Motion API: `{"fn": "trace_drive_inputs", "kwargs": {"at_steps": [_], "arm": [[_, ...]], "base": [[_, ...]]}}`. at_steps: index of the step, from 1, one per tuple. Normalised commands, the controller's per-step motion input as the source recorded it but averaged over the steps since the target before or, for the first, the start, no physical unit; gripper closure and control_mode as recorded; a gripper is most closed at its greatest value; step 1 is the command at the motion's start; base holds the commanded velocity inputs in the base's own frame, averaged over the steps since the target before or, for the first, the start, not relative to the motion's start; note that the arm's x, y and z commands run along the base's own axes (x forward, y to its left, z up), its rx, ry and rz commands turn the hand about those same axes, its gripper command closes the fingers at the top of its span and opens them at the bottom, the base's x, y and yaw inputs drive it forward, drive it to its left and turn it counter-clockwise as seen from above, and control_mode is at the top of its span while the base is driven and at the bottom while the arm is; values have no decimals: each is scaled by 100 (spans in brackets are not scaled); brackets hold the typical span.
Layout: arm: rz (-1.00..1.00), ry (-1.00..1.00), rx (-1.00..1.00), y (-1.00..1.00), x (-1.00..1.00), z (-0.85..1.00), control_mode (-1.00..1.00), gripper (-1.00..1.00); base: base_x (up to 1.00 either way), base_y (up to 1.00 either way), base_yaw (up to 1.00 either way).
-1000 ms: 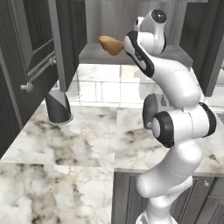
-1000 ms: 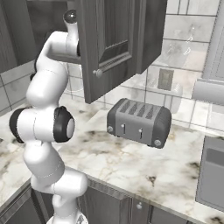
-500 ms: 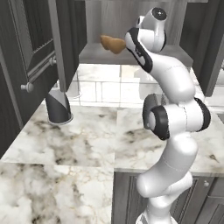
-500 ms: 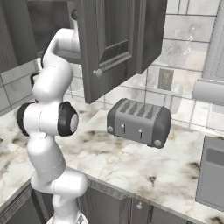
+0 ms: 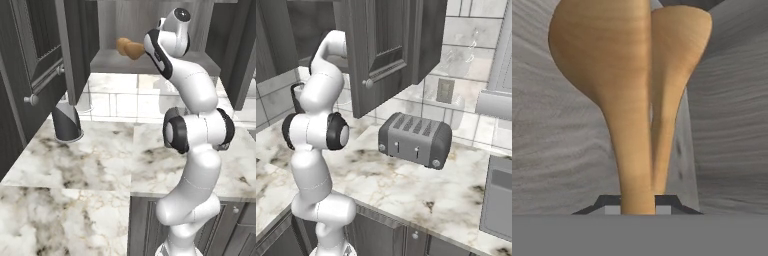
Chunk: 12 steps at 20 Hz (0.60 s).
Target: Organize the utensils by type. Pick up the wooden spoons from the counter and place them in the open cabinet. Then pick up the metallic utensils from the counter and place them in the open drawer.
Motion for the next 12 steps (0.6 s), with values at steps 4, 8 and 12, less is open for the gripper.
{"fn": "trace_drive_inputs", "kwargs": {"at_steps": [4, 8, 12], "arm": [[0, -10, 0, -12, 13, -60, -100, 100], [0, -10, 0, -4, 0, -61, -100, 100], [0, -1, 0, 0, 0, -57, -100, 100]], "base": [[0, 0, 0], [0, 0, 0], [0, 0, 0]]}}
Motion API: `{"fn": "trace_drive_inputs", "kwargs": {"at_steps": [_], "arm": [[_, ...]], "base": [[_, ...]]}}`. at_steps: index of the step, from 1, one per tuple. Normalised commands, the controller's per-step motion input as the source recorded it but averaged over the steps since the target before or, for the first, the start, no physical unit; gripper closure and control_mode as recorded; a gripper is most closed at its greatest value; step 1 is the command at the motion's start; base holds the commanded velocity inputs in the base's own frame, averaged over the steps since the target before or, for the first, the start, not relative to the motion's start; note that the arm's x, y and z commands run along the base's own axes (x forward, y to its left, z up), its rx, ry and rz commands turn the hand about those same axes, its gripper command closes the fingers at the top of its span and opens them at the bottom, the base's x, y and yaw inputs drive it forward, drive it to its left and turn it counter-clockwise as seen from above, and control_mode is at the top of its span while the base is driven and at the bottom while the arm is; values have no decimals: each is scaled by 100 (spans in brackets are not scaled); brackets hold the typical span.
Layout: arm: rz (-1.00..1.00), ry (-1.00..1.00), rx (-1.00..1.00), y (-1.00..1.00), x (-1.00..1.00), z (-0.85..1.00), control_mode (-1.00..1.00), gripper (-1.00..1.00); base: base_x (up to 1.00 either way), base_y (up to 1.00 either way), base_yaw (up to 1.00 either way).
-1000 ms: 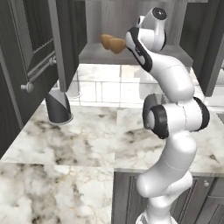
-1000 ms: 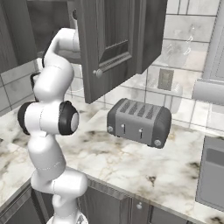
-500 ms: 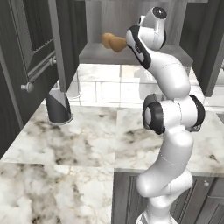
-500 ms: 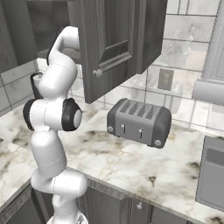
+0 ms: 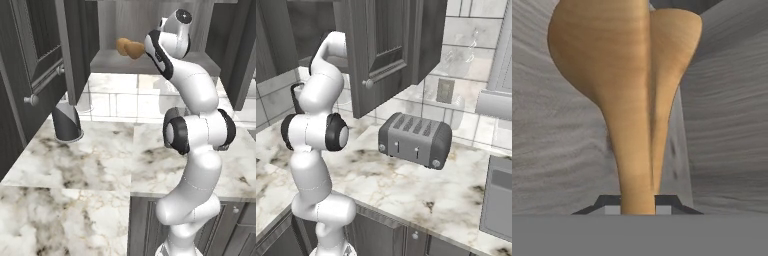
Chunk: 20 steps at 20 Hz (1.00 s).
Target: Organize the utensils by type. Pick up the wooden spoons from the counter and place them in the open cabinet. Then pick up the metallic utensils from the counter and place them in the open drawer.
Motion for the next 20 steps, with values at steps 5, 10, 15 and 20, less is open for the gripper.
{"fn": "trace_drive_inputs", "kwargs": {"at_steps": [5, 10, 15, 20], "arm": [[0, 0, 0, 0, 2, -53, -100, -100], [0, 0, 0, -1, -3, -45, -100, -100], [0, 4, 0, 0, -32, -46, -100, -100], [0, 3, 0, 0, -43, -45, -100, -100]], "base": [[0, 0, 0], [0, 0, 0], [0, 0, 0], [0, 0, 0]]}}
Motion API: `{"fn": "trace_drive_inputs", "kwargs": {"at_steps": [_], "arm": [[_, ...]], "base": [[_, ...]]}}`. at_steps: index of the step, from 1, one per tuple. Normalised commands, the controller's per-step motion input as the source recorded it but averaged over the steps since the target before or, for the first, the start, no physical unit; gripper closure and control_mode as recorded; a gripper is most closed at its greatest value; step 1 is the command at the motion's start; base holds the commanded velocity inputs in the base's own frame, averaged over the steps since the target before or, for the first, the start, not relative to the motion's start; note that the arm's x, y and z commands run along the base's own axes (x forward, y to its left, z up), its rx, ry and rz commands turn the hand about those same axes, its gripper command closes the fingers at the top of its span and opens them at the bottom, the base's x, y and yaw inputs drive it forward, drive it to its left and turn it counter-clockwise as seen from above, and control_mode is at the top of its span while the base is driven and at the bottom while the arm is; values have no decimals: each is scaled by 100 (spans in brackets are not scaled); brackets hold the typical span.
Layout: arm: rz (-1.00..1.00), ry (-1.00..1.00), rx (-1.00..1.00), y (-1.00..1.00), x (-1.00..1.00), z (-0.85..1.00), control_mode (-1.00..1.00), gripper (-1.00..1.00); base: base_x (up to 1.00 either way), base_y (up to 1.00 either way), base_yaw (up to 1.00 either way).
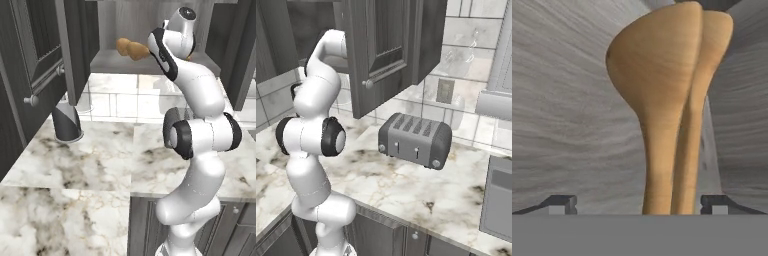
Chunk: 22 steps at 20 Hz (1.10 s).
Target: Organize the utensils by type. Pick up the wooden spoons from the counter and place them in the open cabinet. Then pick up the metallic utensils from the counter and place them in the open drawer.
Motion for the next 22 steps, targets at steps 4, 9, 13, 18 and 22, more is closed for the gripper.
{"fn": "trace_drive_inputs", "kwargs": {"at_steps": [4, 9, 13, 18, 22], "arm": [[0, -1, 0, 2, -67, -36, -100, -100], [-1, -6, 0, 5, -83, -35, -100, -100], [-3, -2, 0, 10, -85, -15, -100, -100], [-17, 0, 0, 18, -78, 0, -100, -100], [-31, 4, 1, 22, -83, 0, -100, -100]], "base": [[0, 0, 0], [0, 0, 0], [0, 0, 0], [0, 0, 0], [0, 0, 0]]}}
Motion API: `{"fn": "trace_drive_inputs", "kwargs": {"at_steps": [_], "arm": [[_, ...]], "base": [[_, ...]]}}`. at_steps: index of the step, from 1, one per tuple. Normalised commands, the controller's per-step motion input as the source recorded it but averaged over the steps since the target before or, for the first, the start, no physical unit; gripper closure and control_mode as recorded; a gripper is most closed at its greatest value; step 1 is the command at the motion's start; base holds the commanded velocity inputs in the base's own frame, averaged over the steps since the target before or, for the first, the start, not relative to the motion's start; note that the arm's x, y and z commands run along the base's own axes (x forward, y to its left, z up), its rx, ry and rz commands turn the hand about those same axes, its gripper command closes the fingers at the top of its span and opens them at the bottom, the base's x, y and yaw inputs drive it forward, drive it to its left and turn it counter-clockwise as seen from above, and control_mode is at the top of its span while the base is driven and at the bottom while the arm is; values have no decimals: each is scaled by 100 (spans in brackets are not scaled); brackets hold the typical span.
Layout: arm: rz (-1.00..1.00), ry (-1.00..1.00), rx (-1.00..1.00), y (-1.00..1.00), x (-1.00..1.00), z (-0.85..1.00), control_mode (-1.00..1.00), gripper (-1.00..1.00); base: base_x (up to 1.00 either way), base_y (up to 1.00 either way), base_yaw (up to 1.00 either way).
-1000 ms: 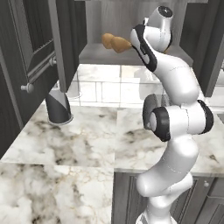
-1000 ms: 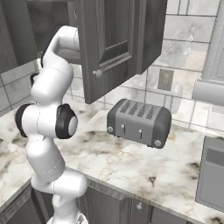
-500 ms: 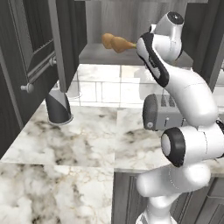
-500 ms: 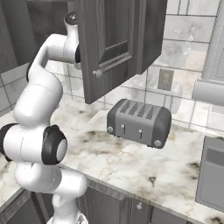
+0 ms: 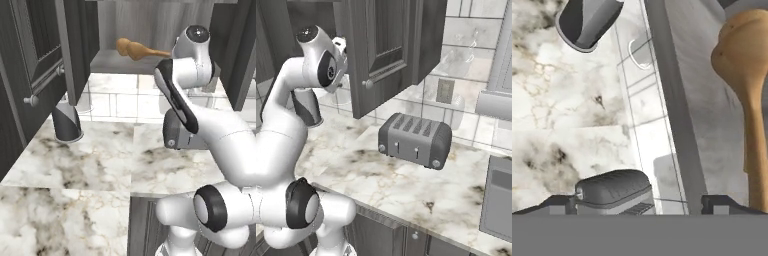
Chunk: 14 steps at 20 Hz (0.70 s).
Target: Organize the utensils by type. Pick up the wooden spoons from the counter and place them in the open cabinet. Then pick up the metallic utensils from the counter and place them in the open drawer.
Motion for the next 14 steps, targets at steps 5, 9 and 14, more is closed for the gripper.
{"fn": "trace_drive_inputs", "kwargs": {"at_steps": [5, 9, 14], "arm": [[-36, 14, 5, 21, -69, -7, -100, -100], [-48, 27, 19, 5, -60, -15, -100, -100], [-47, 29, 21, 0, -62, -28, -100, -100]], "base": [[0, 0, 0], [0, 0, 0], [0, 0, 0]]}}
